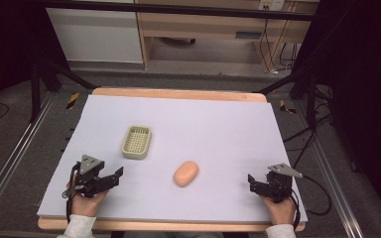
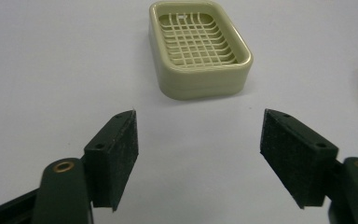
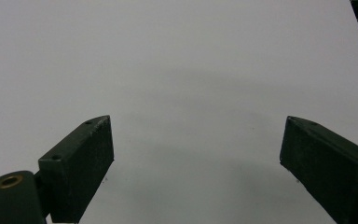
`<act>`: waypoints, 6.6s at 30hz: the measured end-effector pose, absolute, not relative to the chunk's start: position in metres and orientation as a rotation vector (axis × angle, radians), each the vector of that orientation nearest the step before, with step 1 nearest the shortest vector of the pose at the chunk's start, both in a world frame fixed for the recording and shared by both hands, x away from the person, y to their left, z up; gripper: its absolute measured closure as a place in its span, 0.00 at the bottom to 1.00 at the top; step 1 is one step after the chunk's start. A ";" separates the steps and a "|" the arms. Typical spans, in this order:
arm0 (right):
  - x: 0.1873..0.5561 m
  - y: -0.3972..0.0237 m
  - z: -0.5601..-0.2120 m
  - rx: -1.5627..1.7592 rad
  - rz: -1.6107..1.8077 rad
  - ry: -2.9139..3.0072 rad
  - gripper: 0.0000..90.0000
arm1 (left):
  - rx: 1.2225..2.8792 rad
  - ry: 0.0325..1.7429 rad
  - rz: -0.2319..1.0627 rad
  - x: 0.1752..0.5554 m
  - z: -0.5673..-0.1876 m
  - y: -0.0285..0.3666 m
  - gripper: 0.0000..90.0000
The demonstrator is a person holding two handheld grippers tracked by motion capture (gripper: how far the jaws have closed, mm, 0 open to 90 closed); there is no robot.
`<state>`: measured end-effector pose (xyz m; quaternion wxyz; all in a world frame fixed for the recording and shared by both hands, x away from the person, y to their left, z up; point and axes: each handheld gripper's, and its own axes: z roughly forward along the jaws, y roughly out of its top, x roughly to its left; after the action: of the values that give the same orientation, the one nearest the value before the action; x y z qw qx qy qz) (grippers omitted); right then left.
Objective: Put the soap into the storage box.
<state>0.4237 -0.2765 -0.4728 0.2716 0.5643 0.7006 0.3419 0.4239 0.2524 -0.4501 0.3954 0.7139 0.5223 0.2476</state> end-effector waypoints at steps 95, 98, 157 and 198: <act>0.426 -0.273 -0.472 1.534 0.893 1.915 0.11 | 2.065 0.946 0.446 0.450 -0.419 0.095 0.34; 0.425 -0.273 -0.472 1.537 0.892 1.913 0.11 | 2.079 0.937 0.436 0.450 -0.419 0.089 0.33; 0.428 -0.271 -0.473 1.539 0.886 1.937 0.10 | 2.295 0.921 0.354 0.474 -0.466 0.044 0.32; 0.429 -0.273 -0.475 1.555 0.885 1.948 0.10 | 2.355 0.931 0.322 0.479 -0.469 0.041 0.35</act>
<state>0.4291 -0.2730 -0.4745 0.2457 0.5698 0.7140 0.3244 0.4787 0.0408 -0.4686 0.2901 0.8829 0.3490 0.1206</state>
